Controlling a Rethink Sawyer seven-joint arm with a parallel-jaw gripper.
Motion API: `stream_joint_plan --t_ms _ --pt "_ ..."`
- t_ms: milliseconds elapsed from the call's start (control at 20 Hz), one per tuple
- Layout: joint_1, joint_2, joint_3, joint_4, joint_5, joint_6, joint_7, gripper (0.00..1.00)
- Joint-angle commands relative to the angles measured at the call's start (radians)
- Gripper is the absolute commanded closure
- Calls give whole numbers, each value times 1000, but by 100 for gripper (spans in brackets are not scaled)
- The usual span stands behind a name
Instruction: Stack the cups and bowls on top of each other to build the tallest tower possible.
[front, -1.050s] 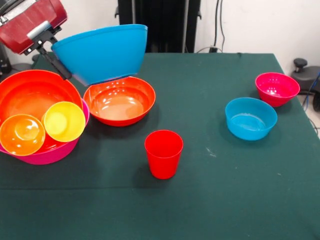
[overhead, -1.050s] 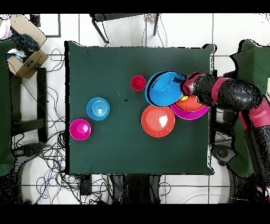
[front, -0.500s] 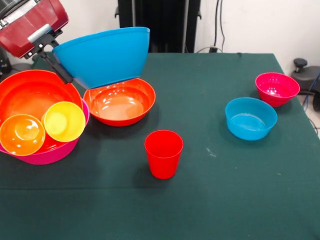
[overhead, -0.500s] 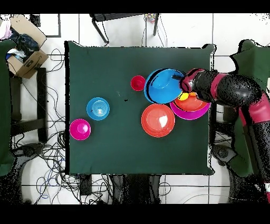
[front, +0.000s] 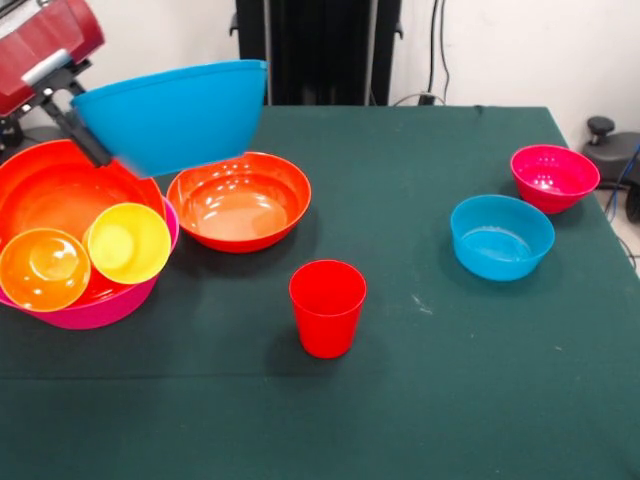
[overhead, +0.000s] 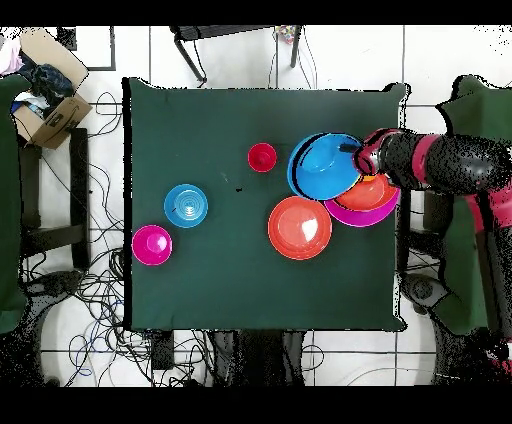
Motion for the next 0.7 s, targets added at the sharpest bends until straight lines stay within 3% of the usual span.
stream_joint_plan --t_ms 50,350,700 --pt "46 5 -65 -151 -112 166 -427 100" --pt "55 26 -73 -218 -160 193 -492 100" --pt "64 45 -77 -252 -164 197 -540 100"
